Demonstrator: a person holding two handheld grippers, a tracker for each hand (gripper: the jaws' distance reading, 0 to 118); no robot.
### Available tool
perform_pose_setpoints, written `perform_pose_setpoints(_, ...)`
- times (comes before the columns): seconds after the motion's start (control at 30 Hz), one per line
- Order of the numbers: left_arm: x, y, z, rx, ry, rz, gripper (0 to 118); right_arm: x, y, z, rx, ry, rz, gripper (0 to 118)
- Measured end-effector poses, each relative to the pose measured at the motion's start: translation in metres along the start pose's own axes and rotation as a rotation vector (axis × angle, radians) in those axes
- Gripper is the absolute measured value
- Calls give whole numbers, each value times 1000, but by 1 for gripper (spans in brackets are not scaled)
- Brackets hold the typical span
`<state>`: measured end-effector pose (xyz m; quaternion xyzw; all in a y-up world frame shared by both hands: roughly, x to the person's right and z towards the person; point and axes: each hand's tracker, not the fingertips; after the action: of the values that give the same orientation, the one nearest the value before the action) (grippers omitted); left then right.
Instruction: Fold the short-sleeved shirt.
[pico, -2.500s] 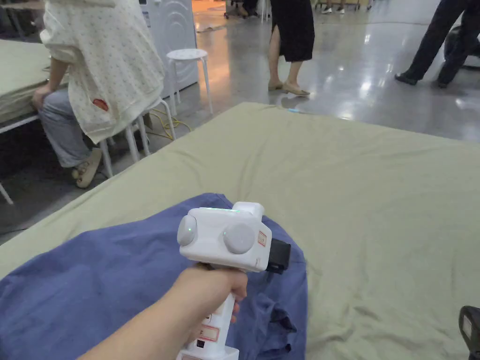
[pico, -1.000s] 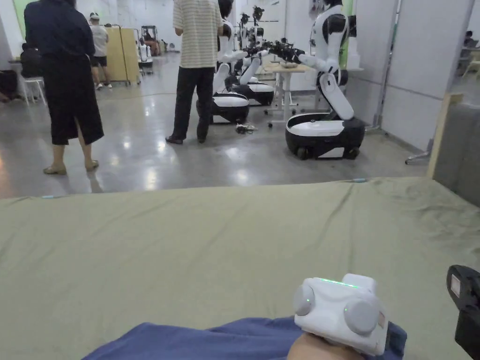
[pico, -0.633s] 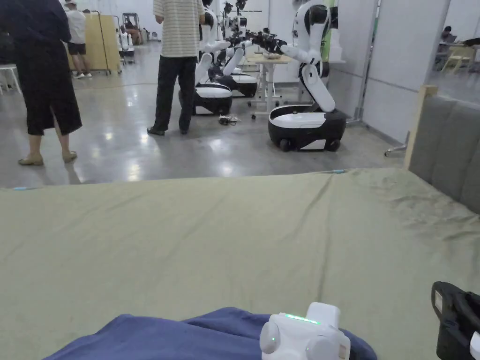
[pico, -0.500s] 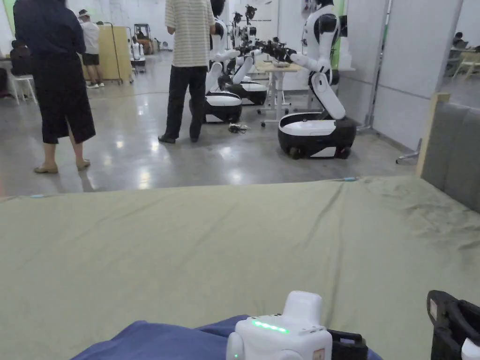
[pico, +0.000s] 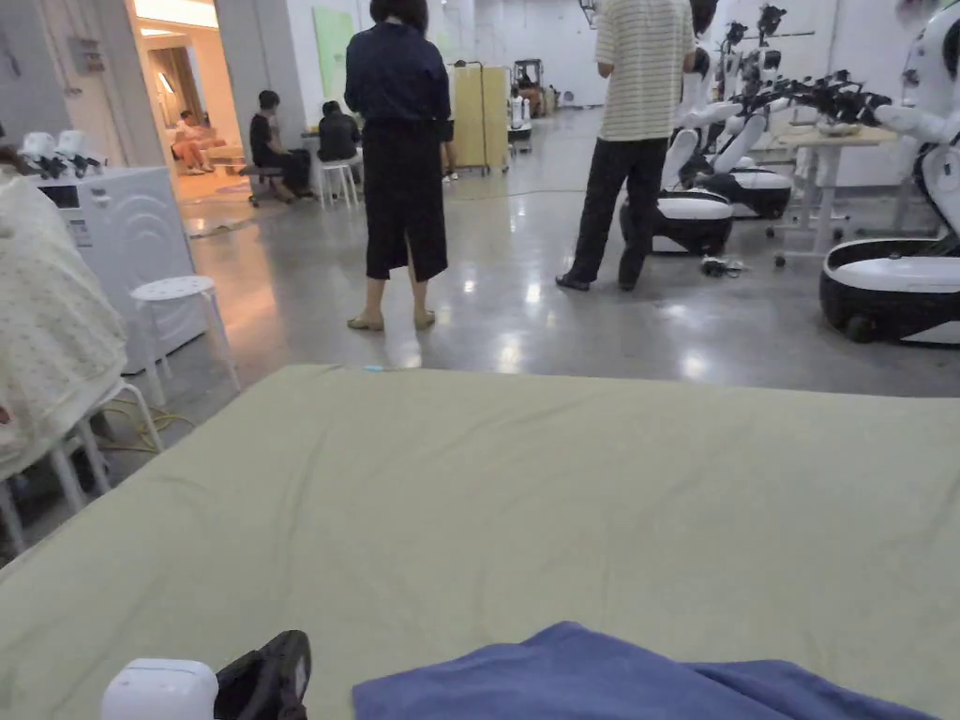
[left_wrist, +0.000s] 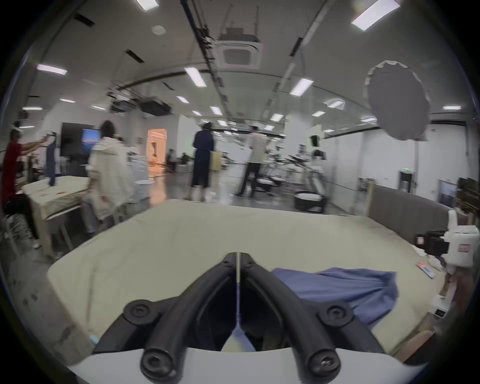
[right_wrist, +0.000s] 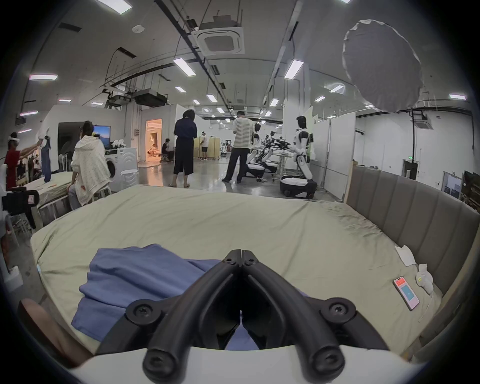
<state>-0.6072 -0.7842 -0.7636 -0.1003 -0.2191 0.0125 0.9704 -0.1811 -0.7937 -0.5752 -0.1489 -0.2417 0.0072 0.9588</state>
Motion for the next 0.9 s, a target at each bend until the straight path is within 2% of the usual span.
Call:
perform_pose_setpoints(0.1,-30,-8,3,-39,7,91,0,-13,-3,-2,-11,28,19,0)
perform_pose_setpoints(0.3,-25,-21,-25,-160,-52,100,0,-22,-2,-6,-31,44,38,0)
perform_pose_setpoints(0.43,-14,-25,-91,-257,-140,81,0,-20,0,-8,-37,34,40,0)
perform_pose_setpoints(0.53,-17,-42,-171,-461,-163,103,0,-15,-1,-10,-45,26,31,0)
perform_pose_setpoints(0.57,-18,-52,-193,-481,-130,95,6,-13,-2,-11,-49,23,33,0)
perform_pose_setpoints(0.67,-21,-75,-250,-648,-69,57,96,-8,-5,-12,-62,0,52,0)
perform_pose_setpoints(0.7,-22,-83,-261,-665,-71,59,111,-6,-6,-12,-66,-6,52,0)
perform_pose_setpoints(0.73,-20,-88,-265,-648,-76,70,110,-3,-8,-13,-71,-14,51,0)
perform_pose_setpoints(0.83,-19,-111,-288,-747,-24,95,110,6,-12,-17,-86,-35,37,0)
perform_pose_setpoints(0.9,-20,-126,-295,-805,-24,151,104,11,-16,-19,-101,-48,31,0)
